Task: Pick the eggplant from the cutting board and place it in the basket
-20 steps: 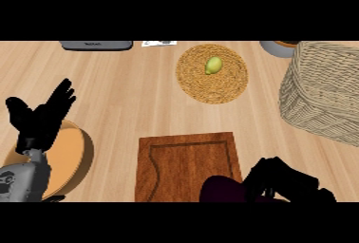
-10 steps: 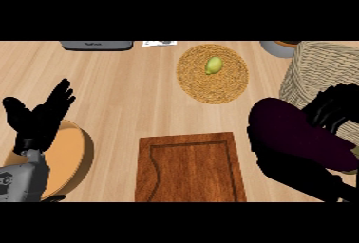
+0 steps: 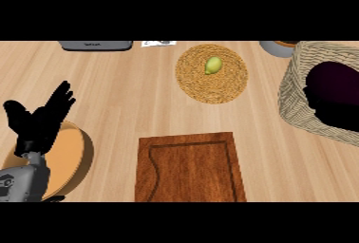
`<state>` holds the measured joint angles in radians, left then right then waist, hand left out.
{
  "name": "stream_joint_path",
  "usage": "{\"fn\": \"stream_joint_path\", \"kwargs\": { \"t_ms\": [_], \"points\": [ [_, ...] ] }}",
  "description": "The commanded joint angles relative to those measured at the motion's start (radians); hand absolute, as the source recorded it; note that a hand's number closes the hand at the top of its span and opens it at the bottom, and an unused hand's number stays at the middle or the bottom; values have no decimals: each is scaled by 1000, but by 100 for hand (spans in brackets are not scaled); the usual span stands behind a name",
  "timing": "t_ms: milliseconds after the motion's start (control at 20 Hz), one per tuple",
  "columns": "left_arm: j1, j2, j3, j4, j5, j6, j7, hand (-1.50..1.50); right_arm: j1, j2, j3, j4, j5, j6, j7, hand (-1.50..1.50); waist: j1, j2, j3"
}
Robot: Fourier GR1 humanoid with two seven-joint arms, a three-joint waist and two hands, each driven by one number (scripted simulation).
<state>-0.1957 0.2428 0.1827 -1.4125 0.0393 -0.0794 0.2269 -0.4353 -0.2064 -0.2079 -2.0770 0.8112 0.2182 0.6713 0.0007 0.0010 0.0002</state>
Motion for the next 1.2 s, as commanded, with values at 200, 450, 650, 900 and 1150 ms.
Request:
{"fn": "stream_joint_path", "kwargs": {
  "t_ms": [200, 450, 650, 900, 1150],
  "points": [
    [-41, 13, 18, 73, 0, -16, -25, 0, 45, -115, -167, 230, -116, -87, -254, 150, -2, 0, 0],
    [-35, 25, 26, 56, 3, -27, -10, 0, 23, -101, -186, 378, -158, -178, -348, 150, 2, 0, 0],
    [-26, 8, 7, 0, -6, -4, 33, 0, 59, -102, -291, 467, -81, -342, -362, 150, 6, 3, 1],
    [43, -16, -8, -97, -9, 5, 59, 0, -9, -158, -262, 661, -137, -356, -427, -150, 5, -1, 0],
    [-18, 30, 35, 23, -2, -27, 10, 0, -34, -220, -289, 759, -266, -317, -580, -150, 3, 0, 0]
  ]
}}
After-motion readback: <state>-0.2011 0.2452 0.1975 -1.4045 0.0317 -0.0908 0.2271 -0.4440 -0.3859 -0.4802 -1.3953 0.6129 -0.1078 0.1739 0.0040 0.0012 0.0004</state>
